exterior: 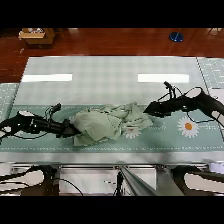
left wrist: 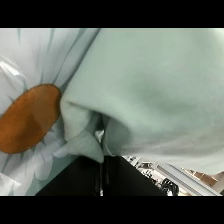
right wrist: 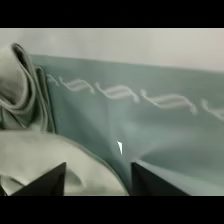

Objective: Fold the shirts.

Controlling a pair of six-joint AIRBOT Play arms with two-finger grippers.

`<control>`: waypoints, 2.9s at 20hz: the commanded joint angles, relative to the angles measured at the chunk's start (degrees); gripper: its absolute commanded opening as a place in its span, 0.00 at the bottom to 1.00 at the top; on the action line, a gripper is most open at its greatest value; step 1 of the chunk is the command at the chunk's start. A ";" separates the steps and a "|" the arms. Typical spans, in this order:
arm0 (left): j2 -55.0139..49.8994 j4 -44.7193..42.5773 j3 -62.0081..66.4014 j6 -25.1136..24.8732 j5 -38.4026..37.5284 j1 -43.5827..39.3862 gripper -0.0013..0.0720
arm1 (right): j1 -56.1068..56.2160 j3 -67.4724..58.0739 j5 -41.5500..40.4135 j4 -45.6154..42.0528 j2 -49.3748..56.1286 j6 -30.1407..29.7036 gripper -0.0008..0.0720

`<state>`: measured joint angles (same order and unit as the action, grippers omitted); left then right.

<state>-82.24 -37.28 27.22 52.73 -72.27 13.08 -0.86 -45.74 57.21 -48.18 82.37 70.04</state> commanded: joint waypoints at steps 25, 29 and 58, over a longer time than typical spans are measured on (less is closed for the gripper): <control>37.70 -4.48 64.87 7.54 0.55 0.24 0.04 | -8.41 -43.12 4.11 -6.73 -35.63 2.84 0.05; 41.35 -19.74 72.35 14.93 -1.49 0.22 0.04 | -9.03 -48.28 5.25 -16.00 -37.20 8.09 0.05; 27.76 -26.18 73.05 26.23 -27.52 -0.28 0.04 | -8.44 -68.46 46.93 -25.55 -9.51 13.97 0.05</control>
<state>-47.07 -62.92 102.98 80.34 -99.24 13.15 -9.76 -113.99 100.49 -76.44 62.26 84.16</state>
